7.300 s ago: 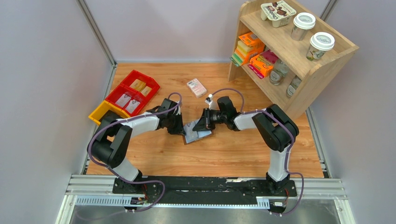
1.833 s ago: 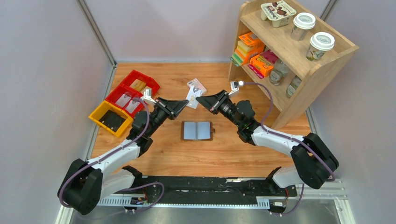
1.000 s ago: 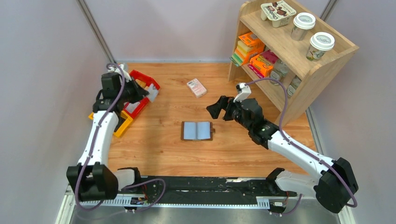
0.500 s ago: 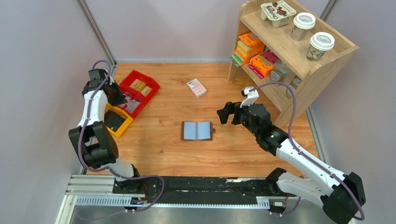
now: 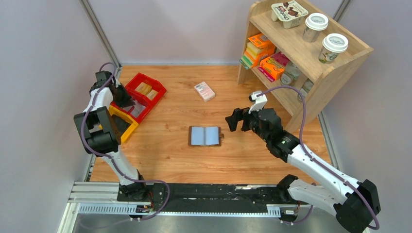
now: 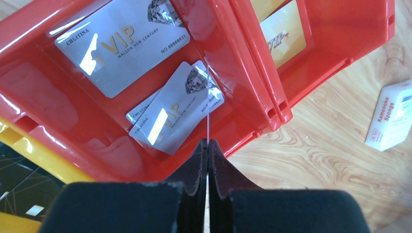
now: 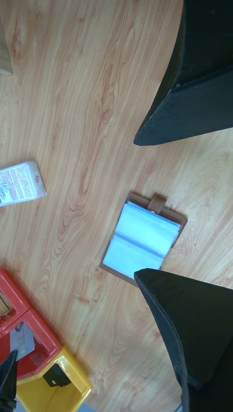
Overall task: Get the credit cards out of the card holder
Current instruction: Place the credit card in the storage box.
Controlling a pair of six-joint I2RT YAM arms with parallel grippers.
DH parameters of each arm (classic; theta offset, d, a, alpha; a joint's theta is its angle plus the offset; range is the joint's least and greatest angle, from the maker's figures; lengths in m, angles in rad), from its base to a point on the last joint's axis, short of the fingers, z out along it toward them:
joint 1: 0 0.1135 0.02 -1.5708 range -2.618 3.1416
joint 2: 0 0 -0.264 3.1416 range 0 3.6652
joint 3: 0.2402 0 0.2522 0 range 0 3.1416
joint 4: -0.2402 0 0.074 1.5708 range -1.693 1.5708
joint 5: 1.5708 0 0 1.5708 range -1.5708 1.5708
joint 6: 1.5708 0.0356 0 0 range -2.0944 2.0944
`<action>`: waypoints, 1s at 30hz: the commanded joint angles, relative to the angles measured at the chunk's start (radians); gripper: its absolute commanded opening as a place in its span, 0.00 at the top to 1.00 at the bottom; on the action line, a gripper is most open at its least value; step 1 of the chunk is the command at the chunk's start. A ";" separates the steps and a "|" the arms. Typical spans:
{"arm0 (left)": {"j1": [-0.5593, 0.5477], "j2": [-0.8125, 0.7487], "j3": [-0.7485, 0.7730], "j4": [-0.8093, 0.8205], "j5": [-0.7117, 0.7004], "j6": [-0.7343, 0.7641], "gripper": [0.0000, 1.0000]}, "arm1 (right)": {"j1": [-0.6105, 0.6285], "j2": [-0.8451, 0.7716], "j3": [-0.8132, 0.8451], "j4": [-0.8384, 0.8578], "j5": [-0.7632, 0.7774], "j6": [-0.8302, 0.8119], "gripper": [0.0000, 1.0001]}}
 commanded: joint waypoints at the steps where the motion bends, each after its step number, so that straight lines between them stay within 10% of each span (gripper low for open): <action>1: 0.021 0.021 0.015 0.065 0.049 -0.030 1.00 | -0.002 0.014 0.024 -0.009 -0.034 -0.016 0.00; 11: 0.022 -0.016 0.061 -0.053 -0.070 0.018 0.58 | 0.015 0.127 0.104 -0.072 -0.064 -0.002 0.00; 30: -0.122 -0.353 -0.054 -0.055 -0.170 0.035 0.52 | 0.252 0.641 0.507 -0.327 0.125 -0.004 0.00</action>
